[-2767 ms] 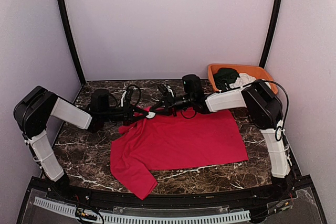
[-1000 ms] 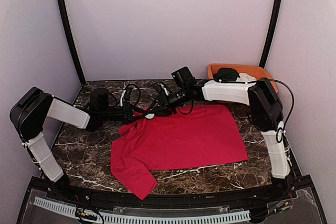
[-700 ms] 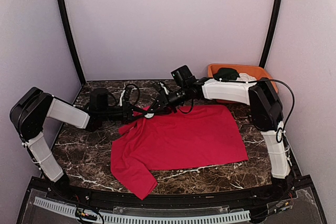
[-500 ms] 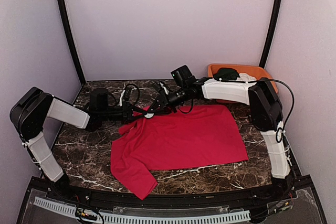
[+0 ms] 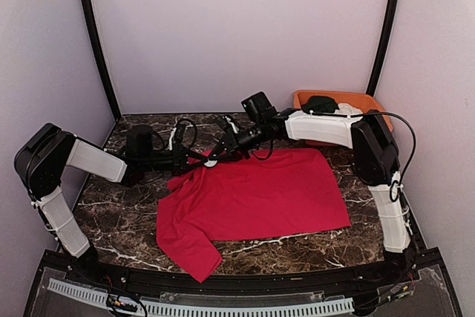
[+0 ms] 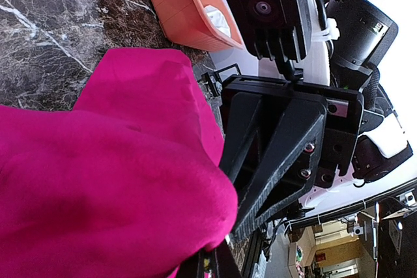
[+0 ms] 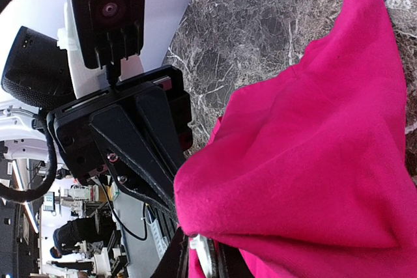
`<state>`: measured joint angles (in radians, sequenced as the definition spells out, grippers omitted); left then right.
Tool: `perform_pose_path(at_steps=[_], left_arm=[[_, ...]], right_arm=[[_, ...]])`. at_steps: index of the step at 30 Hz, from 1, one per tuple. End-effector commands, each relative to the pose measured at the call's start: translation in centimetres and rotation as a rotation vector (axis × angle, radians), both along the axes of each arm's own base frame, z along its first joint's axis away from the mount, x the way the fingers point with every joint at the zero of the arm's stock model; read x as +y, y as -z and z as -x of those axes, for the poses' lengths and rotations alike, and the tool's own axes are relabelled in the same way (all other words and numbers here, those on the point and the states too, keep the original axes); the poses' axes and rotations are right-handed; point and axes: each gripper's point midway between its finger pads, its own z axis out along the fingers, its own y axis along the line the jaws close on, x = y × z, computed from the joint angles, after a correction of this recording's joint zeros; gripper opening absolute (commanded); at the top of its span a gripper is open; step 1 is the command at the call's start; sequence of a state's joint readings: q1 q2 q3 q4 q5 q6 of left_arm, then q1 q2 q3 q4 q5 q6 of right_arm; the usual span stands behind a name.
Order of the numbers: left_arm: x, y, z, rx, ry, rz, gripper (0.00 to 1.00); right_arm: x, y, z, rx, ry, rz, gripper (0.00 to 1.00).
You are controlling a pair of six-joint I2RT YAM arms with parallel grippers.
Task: Pin the brooch onto the clothing
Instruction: Pin the brooch onto the flattened clothing.
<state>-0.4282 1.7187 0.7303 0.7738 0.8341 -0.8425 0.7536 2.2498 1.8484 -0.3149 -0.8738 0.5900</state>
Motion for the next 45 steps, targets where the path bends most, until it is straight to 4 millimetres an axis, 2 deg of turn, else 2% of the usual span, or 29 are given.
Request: perform_pose_path(at_steps=[1,5,17,26,30,35,45], left_arm=[[-0.4,-1.1,0.7,-0.058,0.038,0.022,0.01],[-0.3,-0.8,0.6,-0.061,0.033,-0.002,0.01],[0.0,-0.4,0.5,-0.072,0.023,-0.046,0.01],[0.0,-0.5,0.5,-0.079,0.021,-0.056,0.01],[0.1,-0.5,0.6,-0.082,0.02,-0.057,0.01],[0.0,-0.6,0.5,-0.084,0.02,-0.056,0.01],[0.0,-0.7,0.5,-0.085,0.021,-0.056,0.01]], right_arm=[[0.8,1.0,0.0,0.005,-0.002,0.012,0.18],[1.1,0.6,0.2,0.04,-0.014,-0.024,0.24],[1.4,0.6,-0.1,0.059,-0.001,-0.033,0.23],[1.7,0.9,-0.2,0.103,0.013,-0.042,0.27],[1.5,1.3,-0.3,0.095,0.025,-0.022,0.23],[1.2,1.8,-0.4,0.075,0.033,0.007,0.11],[0.9,2.2,-0.7,0.046,0.043,0.038,0.1]])
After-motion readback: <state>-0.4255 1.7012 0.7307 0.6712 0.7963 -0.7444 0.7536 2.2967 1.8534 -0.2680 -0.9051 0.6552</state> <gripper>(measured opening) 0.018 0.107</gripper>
